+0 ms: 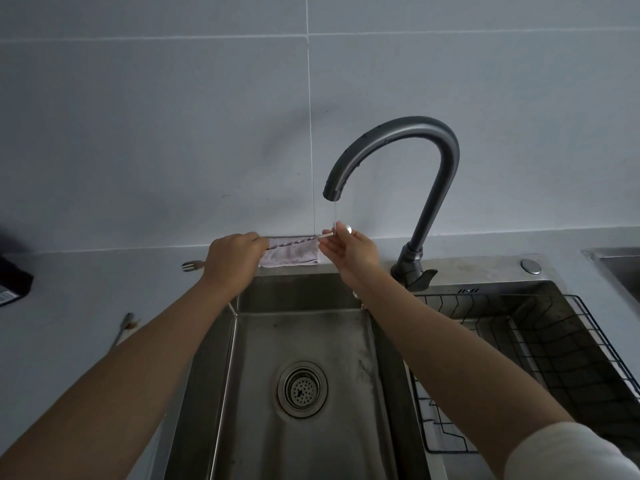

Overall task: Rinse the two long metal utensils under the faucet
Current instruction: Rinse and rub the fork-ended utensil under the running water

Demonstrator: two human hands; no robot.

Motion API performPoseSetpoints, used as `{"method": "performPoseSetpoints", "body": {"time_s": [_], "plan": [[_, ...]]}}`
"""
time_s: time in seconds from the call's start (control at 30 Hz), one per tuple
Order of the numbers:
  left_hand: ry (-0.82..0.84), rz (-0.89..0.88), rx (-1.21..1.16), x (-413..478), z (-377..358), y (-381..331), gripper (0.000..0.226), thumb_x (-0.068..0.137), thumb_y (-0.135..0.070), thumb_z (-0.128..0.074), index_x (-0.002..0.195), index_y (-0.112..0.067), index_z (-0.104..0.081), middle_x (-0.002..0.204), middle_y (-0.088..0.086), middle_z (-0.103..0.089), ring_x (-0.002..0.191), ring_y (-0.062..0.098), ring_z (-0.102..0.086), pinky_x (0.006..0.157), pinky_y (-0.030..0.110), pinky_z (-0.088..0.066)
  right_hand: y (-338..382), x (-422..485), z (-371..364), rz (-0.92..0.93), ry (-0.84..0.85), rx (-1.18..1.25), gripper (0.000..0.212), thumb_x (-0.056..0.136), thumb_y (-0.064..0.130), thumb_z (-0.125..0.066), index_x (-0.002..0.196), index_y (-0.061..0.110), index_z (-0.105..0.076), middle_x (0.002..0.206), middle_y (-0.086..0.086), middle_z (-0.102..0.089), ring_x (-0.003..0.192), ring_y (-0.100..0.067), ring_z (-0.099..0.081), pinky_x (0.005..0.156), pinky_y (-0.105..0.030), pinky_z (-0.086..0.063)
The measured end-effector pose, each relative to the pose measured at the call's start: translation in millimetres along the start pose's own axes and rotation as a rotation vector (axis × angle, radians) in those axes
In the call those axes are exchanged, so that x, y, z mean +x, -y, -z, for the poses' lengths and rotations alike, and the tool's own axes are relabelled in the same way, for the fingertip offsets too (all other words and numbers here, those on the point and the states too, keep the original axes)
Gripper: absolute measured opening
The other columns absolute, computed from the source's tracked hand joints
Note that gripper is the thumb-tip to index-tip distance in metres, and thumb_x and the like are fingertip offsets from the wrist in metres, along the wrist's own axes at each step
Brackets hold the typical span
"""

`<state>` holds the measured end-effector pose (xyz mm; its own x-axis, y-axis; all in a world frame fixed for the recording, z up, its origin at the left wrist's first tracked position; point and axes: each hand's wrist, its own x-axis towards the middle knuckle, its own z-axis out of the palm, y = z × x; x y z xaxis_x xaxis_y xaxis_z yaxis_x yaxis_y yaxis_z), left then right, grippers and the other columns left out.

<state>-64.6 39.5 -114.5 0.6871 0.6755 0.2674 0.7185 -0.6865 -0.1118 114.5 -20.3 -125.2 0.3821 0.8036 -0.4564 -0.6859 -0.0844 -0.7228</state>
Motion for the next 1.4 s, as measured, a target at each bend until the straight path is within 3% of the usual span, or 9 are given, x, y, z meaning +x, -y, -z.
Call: {"method": "performPoseSetpoints", "body": {"time_s": [0.17,0.3,0.4,0.5,0.67,0.8,0.97,1.17,1.4], "plan": [[-0.054,-0.031,-0.019,12.4,5.5,-12.3,0.034,0.034,0.013,-0.082,0.044,-0.005,-0.054,0.035,0.008,-0.051,0.025,0.021,-0.044,0.047,0.005,-0.006,1.1,-1.9,-8.6,-0.055,-0.025,0.013,0.033,0.098,0.027,-0.041,0.081,0.002,-0.055,0.078,-0.014,-0.065,0.072,-0.024,-0.066,0.067,-0.030,-0.056],[-0.042,-0.028,-0.013,13.9,1.6,-17.3,0.033,0.037,0.005,-0.087,0.046,-0.004,-0.057,0.036,0.009,-0.054,0.026,0.021,-0.046,0.043,0.012,-0.025,3.0,-4.0,-13.9,-0.036,-0.003,-0.044,0.019,0.094,0.008,-0.049,0.079,0.001,-0.057,0.079,-0.013,-0.063,0.072,-0.021,-0.064,0.075,-0.030,-0.055],[-0.043,-0.014,-0.016,12.2,2.6,-18.0,0.034,0.038,0.003,-0.089,0.047,-0.004,-0.056,0.036,0.009,-0.054,0.026,0.020,-0.045,0.043,0.010,-0.022,2.9,-5.3,-15.6,-0.063,0.015,-0.039,0.010,0.089,-0.004,-0.054,0.079,0.000,-0.056,0.081,-0.014,-0.063,0.073,-0.022,-0.064,0.082,-0.032,-0.052],[-0.070,-0.003,-0.007,9.1,4.7,-15.7,0.037,0.034,0.012,-0.082,0.045,-0.003,-0.051,0.035,0.010,-0.050,0.025,0.022,-0.043,0.051,0.005,-0.004,-0.8,-5.3,-15.0,-0.092,0.026,-0.032,0.010,0.087,-0.008,-0.055,0.080,0.000,-0.056,0.082,-0.015,-0.063,0.074,-0.024,-0.064,0.081,-0.033,-0.052],[-0.035,0.004,0.025,2.7,-1.6,-5.5,0.034,0.037,0.014,-0.081,0.050,-0.003,-0.055,0.038,0.010,-0.053,0.027,0.023,-0.045,0.037,0.014,-0.026,-3.6,-4.0,-18.2,-0.116,0.022,-0.091,0.019,0.095,0.010,-0.048,0.081,0.000,-0.055,0.079,-0.014,-0.064,0.071,-0.023,-0.065,0.081,-0.034,-0.053],[-0.044,0.011,0.059,-0.5,-4.4,-0.2,0.034,0.036,0.014,-0.081,0.051,-0.004,-0.056,0.040,0.008,-0.055,0.028,0.021,-0.046,0.041,0.014,-0.023,-6.5,-3.5,-15.3,-0.088,0.034,-0.061,0.027,0.096,0.018,-0.046,0.077,0.002,-0.053,0.078,-0.015,-0.064,0.072,-0.024,-0.065,0.080,-0.035,-0.054],[-0.073,0.007,0.056,-0.6,-1.6,2.7,0.032,0.040,0.011,-0.083,0.053,-0.002,-0.057,0.040,0.010,-0.055,0.028,0.021,-0.046,0.043,0.014,-0.026,2.3,-2.5,-6.4,-0.014,0.007,-0.146,0.002,0.089,0.000,-0.056,0.088,0.000,-0.058,0.078,-0.015,-0.065,0.068,-0.022,-0.067,0.067,-0.026,-0.059],[-0.055,0.052,0.034,9.7,4.9,-0.7,0.034,0.037,0.018,-0.079,0.049,0.000,-0.052,0.039,0.013,-0.052,0.028,0.025,-0.044,0.046,0.008,-0.013,17.8,-2.4,0.8,-0.094,0.092,-0.209,0.013,0.092,-0.007,-0.044,0.087,-0.002,-0.055,0.081,-0.017,-0.064,0.072,-0.025,-0.066,0.065,-0.028,-0.058],[-0.187,0.099,0.065,33.0,12.4,2.7,0.031,0.042,0.022,-0.072,0.047,0.000,-0.050,0.038,0.014,-0.049,0.035,0.018,-0.031,0.044,0.013,-0.015,20.5,3.9,16.8,0.017,0.244,-0.634,0.015,0.093,0.007,-0.050,0.085,0.001,-0.061,0.074,-0.011,-0.063,0.050,-0.009,-0.066,0.058,-0.021,-0.058]]}}
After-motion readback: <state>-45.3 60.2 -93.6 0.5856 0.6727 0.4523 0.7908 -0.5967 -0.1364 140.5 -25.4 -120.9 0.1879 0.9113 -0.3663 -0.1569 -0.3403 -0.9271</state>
